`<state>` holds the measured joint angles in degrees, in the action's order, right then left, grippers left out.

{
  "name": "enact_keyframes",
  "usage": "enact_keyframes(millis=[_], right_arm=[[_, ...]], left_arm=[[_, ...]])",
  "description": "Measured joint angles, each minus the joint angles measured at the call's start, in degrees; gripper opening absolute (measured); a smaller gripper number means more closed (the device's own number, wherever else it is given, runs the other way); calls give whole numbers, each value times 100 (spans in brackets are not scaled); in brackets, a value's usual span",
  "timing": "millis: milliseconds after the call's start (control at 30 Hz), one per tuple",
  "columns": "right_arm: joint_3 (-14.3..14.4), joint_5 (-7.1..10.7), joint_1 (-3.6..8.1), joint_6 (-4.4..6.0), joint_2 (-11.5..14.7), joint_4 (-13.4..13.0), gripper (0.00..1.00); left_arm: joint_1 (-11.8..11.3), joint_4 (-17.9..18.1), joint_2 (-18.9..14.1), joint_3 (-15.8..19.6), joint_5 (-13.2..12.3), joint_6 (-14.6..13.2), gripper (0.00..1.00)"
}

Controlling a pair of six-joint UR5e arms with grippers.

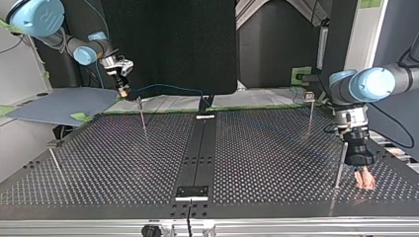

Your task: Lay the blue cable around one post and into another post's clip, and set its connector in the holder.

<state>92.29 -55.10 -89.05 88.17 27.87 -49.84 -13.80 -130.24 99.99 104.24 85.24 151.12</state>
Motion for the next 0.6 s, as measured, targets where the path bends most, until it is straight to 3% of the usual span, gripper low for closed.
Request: enact_keyframes(millis=[567, 600], right_arm=[[-1, -2, -34, 56, -4, -65, 0], [0, -1, -38, 58, -4, -67, 0]], left_arm=[[25, -177, 31, 190, -31, -447, 17], [26, -193, 32, 193, -33, -461, 20]])
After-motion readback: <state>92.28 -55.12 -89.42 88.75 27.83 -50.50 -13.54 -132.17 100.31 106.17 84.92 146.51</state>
